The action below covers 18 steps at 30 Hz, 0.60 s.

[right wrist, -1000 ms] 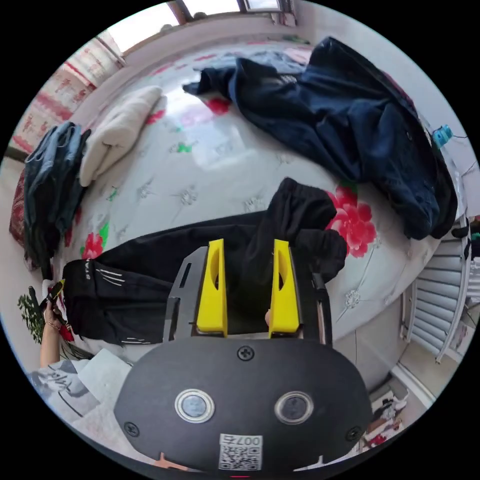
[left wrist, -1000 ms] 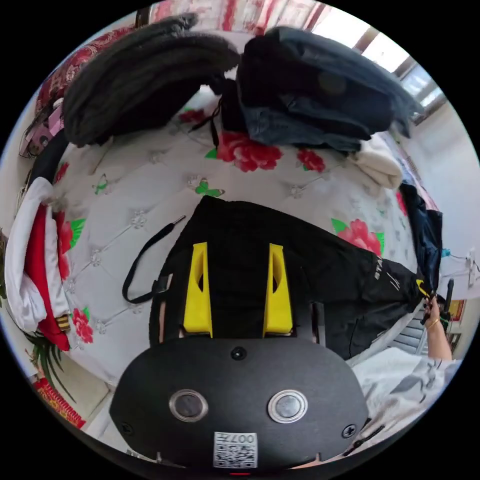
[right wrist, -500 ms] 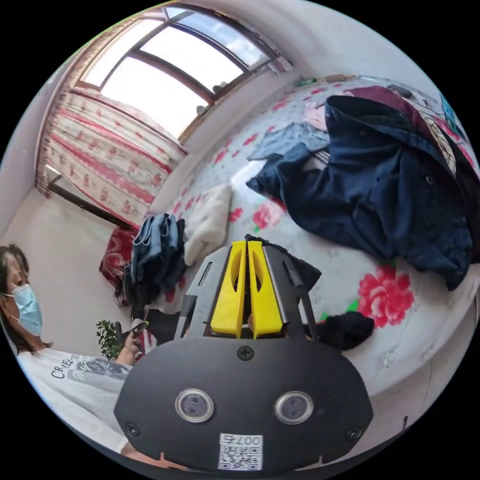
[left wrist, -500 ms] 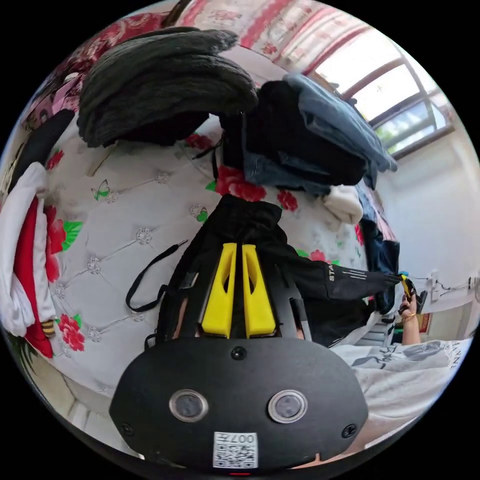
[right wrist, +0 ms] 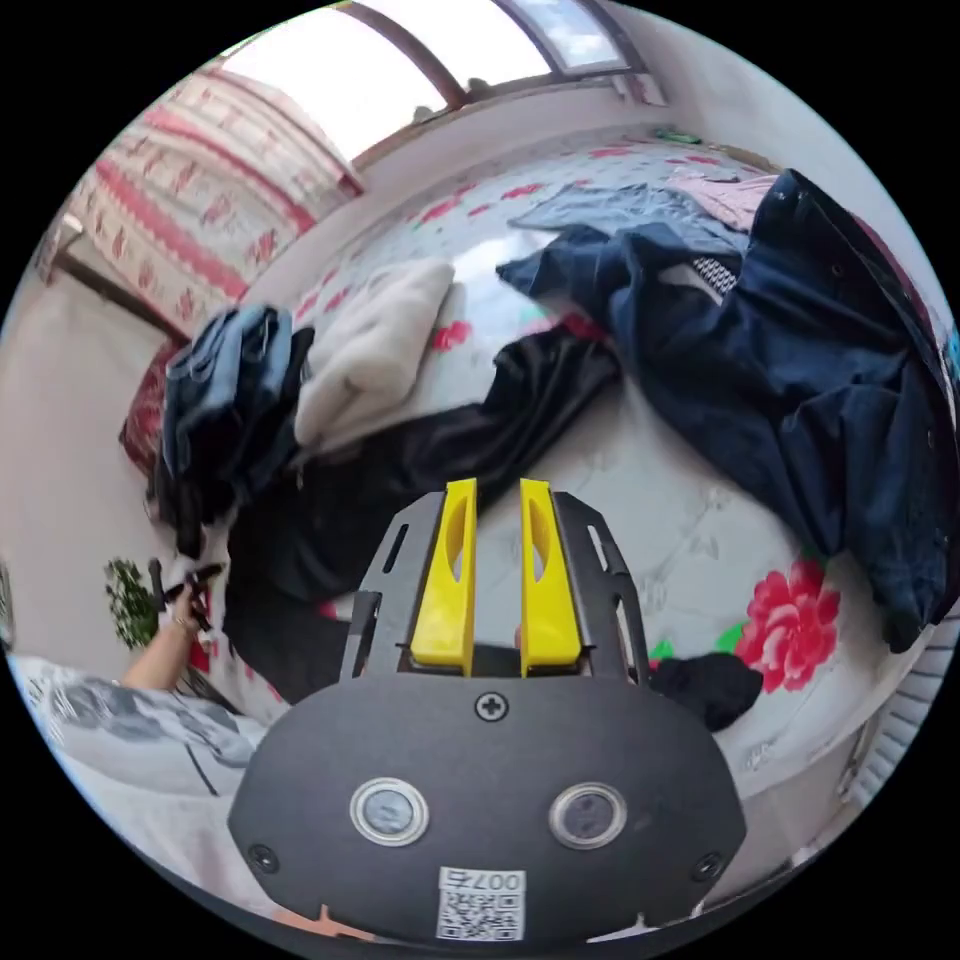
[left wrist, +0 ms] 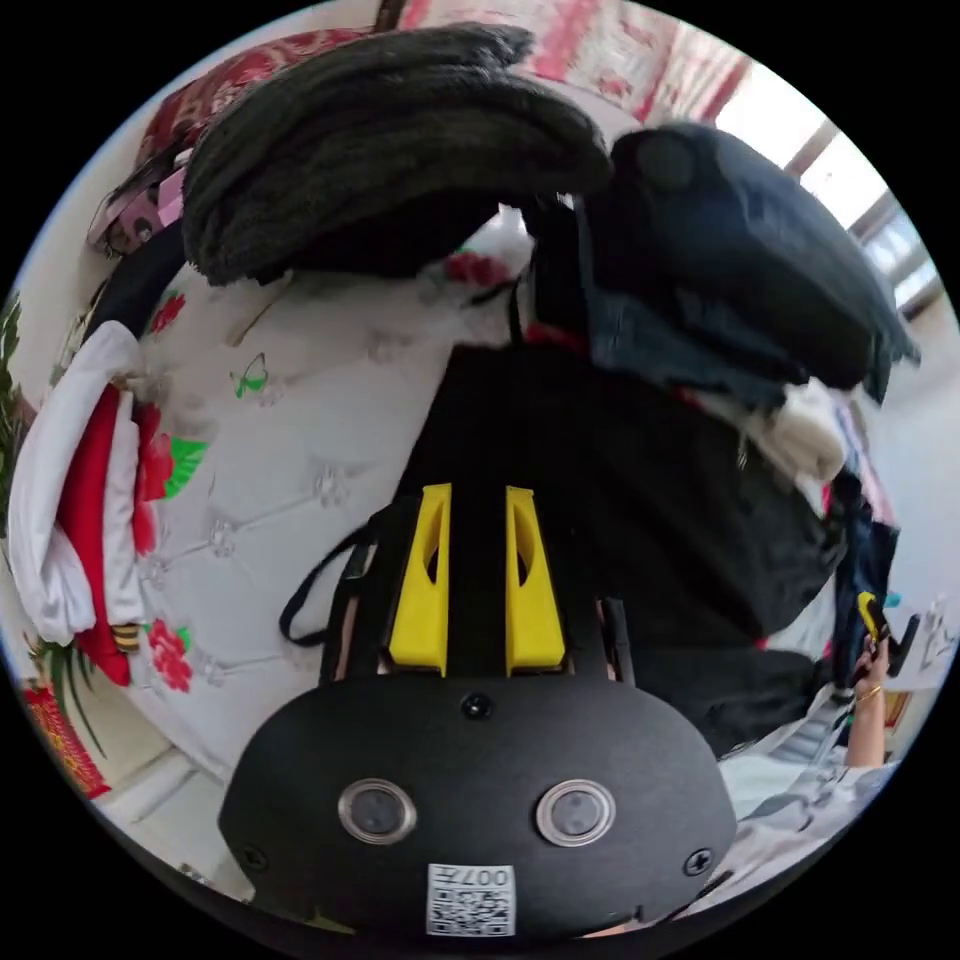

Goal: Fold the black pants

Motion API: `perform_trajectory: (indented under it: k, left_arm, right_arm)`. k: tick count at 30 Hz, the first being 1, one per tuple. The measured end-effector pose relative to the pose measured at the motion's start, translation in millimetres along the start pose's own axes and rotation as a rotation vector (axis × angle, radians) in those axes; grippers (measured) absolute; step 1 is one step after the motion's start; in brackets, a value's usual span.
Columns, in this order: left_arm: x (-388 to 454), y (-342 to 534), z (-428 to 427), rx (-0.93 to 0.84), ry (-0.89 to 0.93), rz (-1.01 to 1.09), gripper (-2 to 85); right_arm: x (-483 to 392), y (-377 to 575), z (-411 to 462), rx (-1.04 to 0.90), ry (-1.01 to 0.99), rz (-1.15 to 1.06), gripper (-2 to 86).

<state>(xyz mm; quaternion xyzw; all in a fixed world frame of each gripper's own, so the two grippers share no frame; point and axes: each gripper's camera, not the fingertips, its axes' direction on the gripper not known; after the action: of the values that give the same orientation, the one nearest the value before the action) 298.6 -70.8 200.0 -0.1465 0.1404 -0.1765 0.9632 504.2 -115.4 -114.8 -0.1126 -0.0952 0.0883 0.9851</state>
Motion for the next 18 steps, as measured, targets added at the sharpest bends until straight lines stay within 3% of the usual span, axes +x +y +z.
perform_trajectory:
  k: [4,6,8,12,15,18]
  left_arm:
    - [29.5,48.7,14.0,-0.004,-0.131,0.136,7.6]
    - [45.7,67.6,17.4,-0.066,-0.232,0.194,5.7]
    - [48.5,86.4,18.7,-0.109,-0.294,0.206,4.7]
    - [25.4,146.2,16.1,-0.168,-0.414,0.076,4.3]
    - [3.7,176.3,8.7,-0.178,-0.388,-0.090,4.9]
    - [4.1,186.8,-2.0,-0.162,-0.357,-0.095,5.4]
  right_arm:
    - [-54.0,90.8,50.1,-0.222,0.171,-0.202,2.5]
    - [-73.3,119.8,76.2,-0.335,0.160,-0.248,2.9]
    - [-88.3,143.9,72.0,-0.189,0.192,-0.226,3.5]
    - [-95.4,147.4,80.0,-0.218,0.046,-0.162,4.7]
    - [-82.2,134.3,75.2,-0.264,-0.035,-0.124,5.5]
    - [-58.6,123.6,31.4,-0.093,0.074,-0.069,6.8]
